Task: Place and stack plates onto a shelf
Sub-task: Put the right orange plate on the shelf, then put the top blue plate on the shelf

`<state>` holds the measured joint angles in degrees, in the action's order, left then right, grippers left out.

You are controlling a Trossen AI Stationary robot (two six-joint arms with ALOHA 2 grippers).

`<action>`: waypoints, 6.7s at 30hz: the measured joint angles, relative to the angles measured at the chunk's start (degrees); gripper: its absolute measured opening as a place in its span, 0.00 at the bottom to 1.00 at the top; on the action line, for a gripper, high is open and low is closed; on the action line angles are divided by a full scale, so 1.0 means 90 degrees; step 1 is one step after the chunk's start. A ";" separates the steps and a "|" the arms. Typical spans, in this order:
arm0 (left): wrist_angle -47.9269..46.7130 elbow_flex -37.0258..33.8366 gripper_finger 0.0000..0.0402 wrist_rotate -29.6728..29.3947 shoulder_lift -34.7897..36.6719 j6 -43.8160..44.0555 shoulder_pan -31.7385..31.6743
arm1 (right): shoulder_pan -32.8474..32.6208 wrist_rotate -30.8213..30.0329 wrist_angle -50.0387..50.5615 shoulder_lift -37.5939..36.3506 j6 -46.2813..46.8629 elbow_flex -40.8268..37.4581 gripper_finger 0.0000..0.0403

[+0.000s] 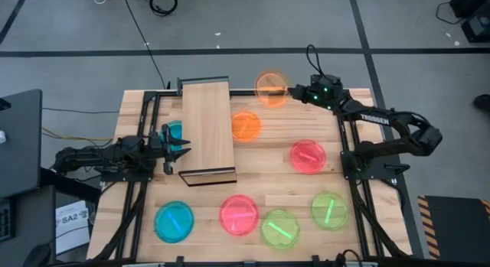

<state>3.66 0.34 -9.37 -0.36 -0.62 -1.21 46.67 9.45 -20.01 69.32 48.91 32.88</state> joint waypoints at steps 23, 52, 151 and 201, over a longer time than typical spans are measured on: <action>0.0000 0.0000 0.32 0.0000 0.0000 0.0000 -0.0002 | -0.1705 0.0272 0.1369 0.3281 -0.1210 0.4846 0.02; 0.0000 0.0000 0.32 0.0000 0.0000 0.0002 -0.0002 | -0.2083 0.0415 0.3054 0.5627 -0.1548 0.7495 0.03; 0.0739 0.0040 0.32 -0.0246 -0.0001 0.0380 -0.0002 | -0.2113 -0.1079 0.6987 0.3064 -0.4122 0.7490 0.35; -0.8066 0.6649 0.32 -0.3354 -0.3409 0.2710 -0.0288 | -0.3161 -0.1539 0.4481 -0.0012 -0.3732 0.2912 0.35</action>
<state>-68.94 60.18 -39.55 -31.04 23.77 -3.81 18.22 -4.40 20.32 69.21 15.32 59.09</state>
